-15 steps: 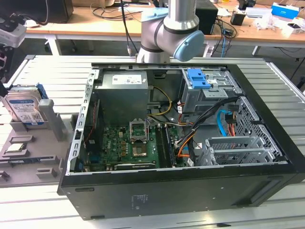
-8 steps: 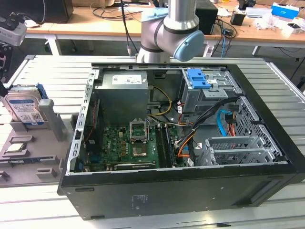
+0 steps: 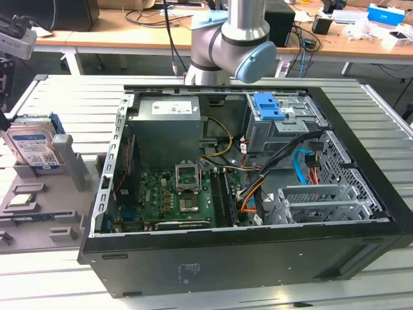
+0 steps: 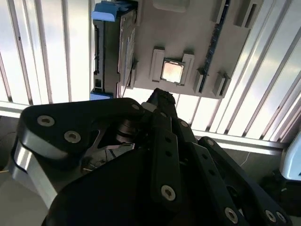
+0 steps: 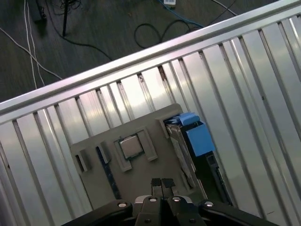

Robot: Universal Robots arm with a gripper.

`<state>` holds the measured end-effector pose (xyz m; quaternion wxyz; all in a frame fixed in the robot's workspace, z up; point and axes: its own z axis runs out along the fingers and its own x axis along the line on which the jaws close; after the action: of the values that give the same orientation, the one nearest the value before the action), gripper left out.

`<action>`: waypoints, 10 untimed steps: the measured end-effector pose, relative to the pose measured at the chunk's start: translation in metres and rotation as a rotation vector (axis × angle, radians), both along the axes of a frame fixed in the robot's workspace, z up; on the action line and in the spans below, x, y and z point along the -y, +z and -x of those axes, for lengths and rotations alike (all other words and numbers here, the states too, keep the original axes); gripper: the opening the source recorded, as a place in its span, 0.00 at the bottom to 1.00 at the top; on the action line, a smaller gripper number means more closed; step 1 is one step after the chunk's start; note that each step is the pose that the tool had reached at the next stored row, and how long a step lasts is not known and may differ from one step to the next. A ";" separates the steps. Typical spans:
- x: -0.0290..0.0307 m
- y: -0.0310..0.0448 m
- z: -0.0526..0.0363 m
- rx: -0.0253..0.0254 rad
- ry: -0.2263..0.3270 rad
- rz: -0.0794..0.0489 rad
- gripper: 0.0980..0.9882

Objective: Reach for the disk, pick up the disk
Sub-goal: 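Pick up the disk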

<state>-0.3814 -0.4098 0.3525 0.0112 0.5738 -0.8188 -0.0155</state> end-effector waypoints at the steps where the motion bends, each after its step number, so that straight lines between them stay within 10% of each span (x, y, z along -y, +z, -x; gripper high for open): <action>1: 0.0000 0.0000 0.0000 0.0001 0.006 0.000 0.01; 10: 0.0000 0.0000 0.0000 0.0000 0.083 0.000 0.01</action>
<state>-0.3814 -0.4098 0.3526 0.0118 0.6074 -0.7942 -0.0150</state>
